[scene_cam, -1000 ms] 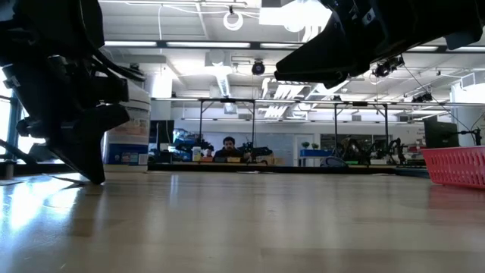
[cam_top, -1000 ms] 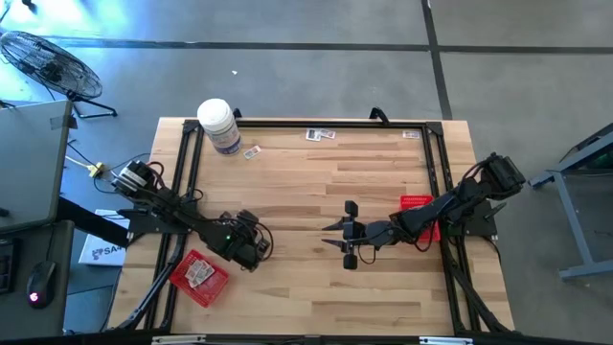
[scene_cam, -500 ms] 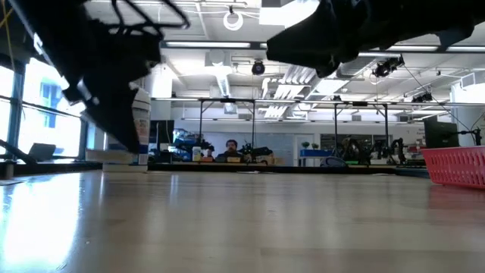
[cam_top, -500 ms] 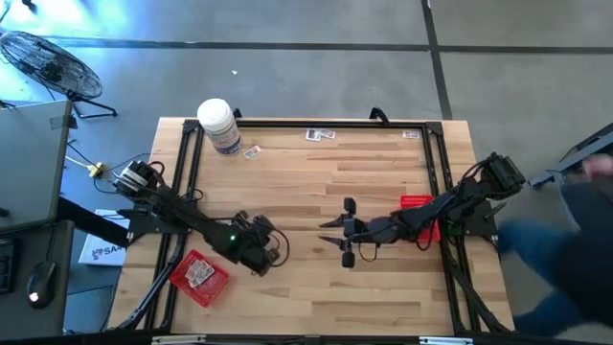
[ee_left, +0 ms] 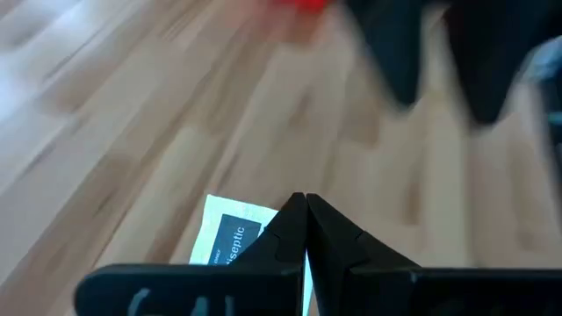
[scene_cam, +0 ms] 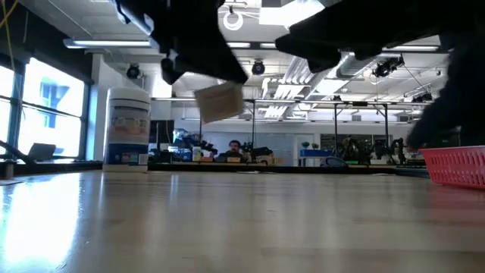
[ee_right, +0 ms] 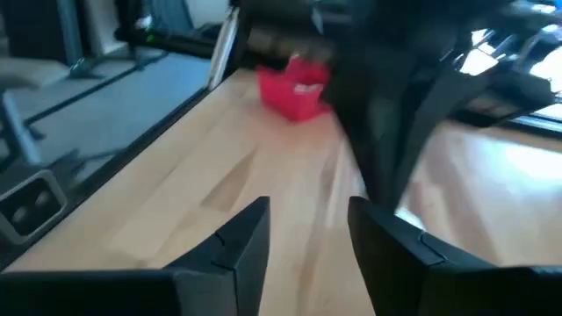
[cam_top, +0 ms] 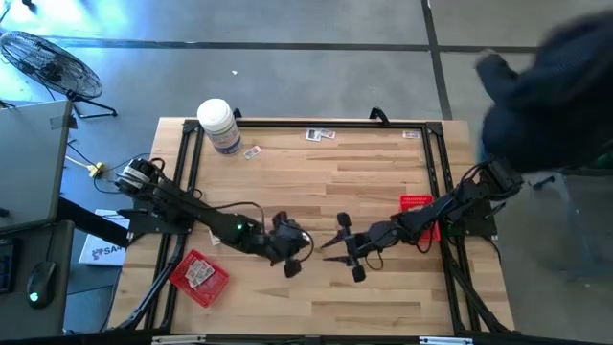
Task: Pick & Place First Aid Supplies
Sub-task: Put the towelette pack into the right red bin, then put the ointment pack into the left red bin
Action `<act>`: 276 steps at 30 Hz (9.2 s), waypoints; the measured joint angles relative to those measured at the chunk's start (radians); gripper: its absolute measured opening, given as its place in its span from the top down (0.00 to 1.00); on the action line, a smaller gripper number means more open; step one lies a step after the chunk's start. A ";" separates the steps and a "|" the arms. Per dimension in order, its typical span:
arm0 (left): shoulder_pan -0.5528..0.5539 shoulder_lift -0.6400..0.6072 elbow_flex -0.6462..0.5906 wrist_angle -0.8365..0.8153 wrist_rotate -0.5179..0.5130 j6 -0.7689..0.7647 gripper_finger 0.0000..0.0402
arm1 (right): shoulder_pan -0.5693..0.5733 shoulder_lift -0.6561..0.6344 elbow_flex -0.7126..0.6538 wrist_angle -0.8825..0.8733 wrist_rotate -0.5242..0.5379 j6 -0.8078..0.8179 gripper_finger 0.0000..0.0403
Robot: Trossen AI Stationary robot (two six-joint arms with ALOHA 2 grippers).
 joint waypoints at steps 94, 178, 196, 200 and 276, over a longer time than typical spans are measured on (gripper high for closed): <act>-0.062 -0.233 -0.124 -0.108 -0.093 0.067 0.67 | 0.030 -0.396 0.089 -2.018 0.042 1.223 0.95; -0.062 -0.237 -0.124 -0.179 -0.060 0.066 0.67 | -1.074 0.555 0.812 -0.993 -0.214 0.329 0.80; -0.077 -0.247 -0.124 -0.251 -0.037 0.054 0.67 | -0.999 0.540 0.817 -1.409 -0.201 0.216 0.80; -0.127 -0.293 -0.124 -0.330 -0.030 0.009 0.67 | -0.891 0.513 0.814 -1.549 -0.091 0.231 0.80; -0.310 -0.292 -0.124 -0.335 -0.290 0.049 0.67 | -0.248 0.369 0.448 -0.798 -0.017 0.505 0.82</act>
